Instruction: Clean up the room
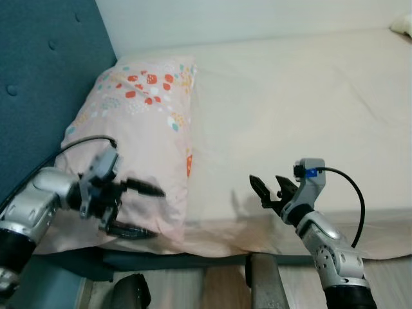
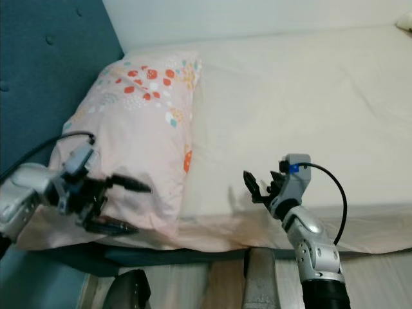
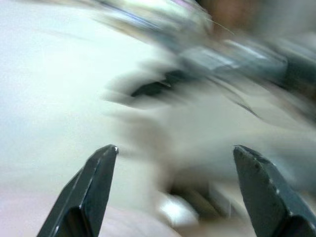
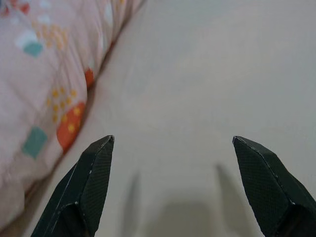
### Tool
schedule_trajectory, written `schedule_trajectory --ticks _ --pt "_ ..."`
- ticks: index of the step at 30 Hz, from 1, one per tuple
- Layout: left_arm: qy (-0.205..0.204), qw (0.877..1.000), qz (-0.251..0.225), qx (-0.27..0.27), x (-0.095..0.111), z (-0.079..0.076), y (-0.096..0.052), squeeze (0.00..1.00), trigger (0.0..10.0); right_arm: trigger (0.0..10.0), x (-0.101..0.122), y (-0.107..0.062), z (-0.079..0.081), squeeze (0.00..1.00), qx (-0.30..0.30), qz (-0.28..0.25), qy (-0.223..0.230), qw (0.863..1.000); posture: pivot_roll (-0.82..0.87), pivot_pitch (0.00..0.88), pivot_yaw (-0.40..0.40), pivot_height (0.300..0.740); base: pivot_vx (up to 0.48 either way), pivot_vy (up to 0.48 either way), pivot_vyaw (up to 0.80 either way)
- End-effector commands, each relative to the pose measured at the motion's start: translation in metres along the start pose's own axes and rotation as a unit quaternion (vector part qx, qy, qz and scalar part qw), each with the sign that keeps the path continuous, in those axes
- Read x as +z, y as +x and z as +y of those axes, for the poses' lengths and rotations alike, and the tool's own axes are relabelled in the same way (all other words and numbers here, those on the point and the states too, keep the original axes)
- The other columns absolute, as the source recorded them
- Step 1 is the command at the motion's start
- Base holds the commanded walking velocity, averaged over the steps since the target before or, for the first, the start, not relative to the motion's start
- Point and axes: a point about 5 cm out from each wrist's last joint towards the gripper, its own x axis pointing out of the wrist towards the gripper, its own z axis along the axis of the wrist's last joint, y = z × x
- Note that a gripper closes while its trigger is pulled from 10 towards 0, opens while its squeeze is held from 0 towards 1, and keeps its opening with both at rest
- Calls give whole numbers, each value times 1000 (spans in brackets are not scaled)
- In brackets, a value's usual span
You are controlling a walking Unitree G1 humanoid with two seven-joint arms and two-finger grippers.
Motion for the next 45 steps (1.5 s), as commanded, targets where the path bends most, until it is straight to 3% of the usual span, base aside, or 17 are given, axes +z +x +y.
schedule_trajectory --ticks 1,2,3,4,5,6,8,10,12,14,16,22,24,29,37,43,45 --pt "-80 989 -22 124 -13 11 -4 0 10000 10000 0 -2 -5 0 -14 -9 7 1000 -107 166 75 545 0 0 0" --pt "-80 989 -22 124 -13 11 -4 0 10000 10000 0 -2 -5 0 -14 -9 7 1000 -107 166 75 545 0 0 0" --pt "-121 972 -37 198 -24 15 -2 0 10000 10000 3 -2 -7 0 -20 -18 8 1000 -112 161 74 549 0 0 0" --pt "-121 972 -37 198 -24 15 -2 0 10000 10000 3 -2 -7 0 -20 -18 8 1000 -112 161 74 549 0 0 0" --pt "-149 951 -49 268 -36 18 1 0 10000 10000 7 -2 -9 0 -24 -27 9 999 -111 160 70 554 0 0 0" --pt "-149 951 -49 268 -36 18 1 0 10000 10000 7 -2 -9 0 -24 -27 9 999 -111 160 70 554 0 0 0" --pt "-202 900 -74 378 -60 16 3 0 10000 10000 14 -1 -12 0 -25 -44 12 999 -111 155 63 564 0 0 0" --pt "-234 840 -83 483 -84 9 -3 0 10000 10000 22 1 -11 0 -15 -59 13 998 -107 147 52 574 0 0 0" --pt "-234 840 -83 483 -84 9 -3 0 10000 10000 22 1 -11 0 -15 -59 13 998 -107 147 52 574 0 0 0" --pt "-249 810 -91 523 -94 3 -8 0 10000 10000 26 2 -10 0 -9 -65 14 998 -102 141 46 584 0 0 0" --pt "-261 808 -105 519 -94 2 -7 0 10000 10000 27 4 -9 0 -5 -67 12 998 -96 139 43 589 0 0 0" --pt "-277 823 -133 477 -85 -1 6 0 10000 10000 30 10 -6 0 3 -74 11 997 -94 125 44 608 0 0 0" --pt "-277 822 -129 481 -85 -2 9 0 10000 10000 29 10 -6 0 2 -74 12 997 -94 125 44 613 0 0 0" --pt "-242 828 -70 501 -91 -8 22 0 10000 10000 24 9 -7 0 0 -70 15 997 -101 123 45 633 -433 0 0" --pt "-228 850 -120 459 -83 -18 30 0 10000 10000 20 9 -10 0 0 -62 15 998 -102 120 41 667 -184 0 0" --pt "-229 846 -96 472 -95 -23 23 0 10000 10000 16 9 -11 0 1 -54 12 998 -104 116 42 687 0 0 0" --pt "-240 835 -46 493 -119 -32 12 0 10000 10000 2 7 -16 0 -11 -28 8 1000 -103 114 46 697 0 0 0"
